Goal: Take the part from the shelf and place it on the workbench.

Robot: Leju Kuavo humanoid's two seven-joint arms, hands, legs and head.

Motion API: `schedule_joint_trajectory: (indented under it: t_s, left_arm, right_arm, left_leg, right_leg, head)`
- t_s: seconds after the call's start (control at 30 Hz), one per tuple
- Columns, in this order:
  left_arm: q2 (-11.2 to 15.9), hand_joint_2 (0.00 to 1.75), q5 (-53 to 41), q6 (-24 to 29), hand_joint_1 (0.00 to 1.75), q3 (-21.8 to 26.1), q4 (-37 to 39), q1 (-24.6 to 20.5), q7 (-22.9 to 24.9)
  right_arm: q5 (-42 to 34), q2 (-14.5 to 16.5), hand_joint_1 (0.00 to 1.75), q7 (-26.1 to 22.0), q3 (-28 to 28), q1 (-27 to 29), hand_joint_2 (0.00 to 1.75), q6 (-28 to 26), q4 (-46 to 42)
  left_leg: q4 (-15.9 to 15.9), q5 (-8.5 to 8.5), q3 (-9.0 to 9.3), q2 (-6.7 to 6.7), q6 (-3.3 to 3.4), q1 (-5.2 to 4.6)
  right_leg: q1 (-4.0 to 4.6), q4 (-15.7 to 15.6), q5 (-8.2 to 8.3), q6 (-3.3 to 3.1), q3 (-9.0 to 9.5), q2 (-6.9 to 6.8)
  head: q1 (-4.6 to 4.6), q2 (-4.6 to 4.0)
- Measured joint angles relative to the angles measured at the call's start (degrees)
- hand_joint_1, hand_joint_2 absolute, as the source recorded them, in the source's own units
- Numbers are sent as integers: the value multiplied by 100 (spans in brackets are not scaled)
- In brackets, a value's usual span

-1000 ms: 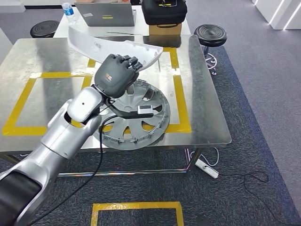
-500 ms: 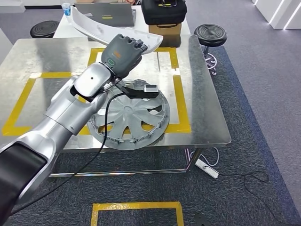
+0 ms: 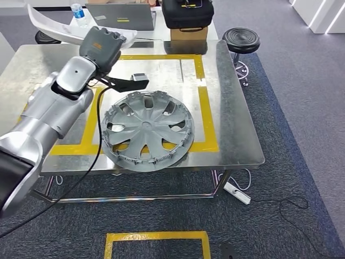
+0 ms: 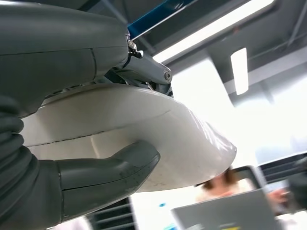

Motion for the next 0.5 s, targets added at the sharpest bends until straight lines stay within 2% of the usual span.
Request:
schedule_joint_trajectory:
  t_s: [0.23,0.5]
  left_arm:
    - [532,175,0,-56,175,137,249,-63,243]
    - [843,175,0,-49,175,255,403,-9,391]
  right_arm:
    - [50,2,0,8,36,-11,175,15,2]
    - [62,4,0,22,61,-24,175,19,4]
  left_leg:
    - [-2,2,0,0,-3,0]
    - [-2,2,-1,-1,-3,0]
  right_leg:
    - [1,4,-4,-6,-4,0]
    - [1,4,-5,-7,-3,-3]
  head:
    - [-1,0]
    - [-1,0]
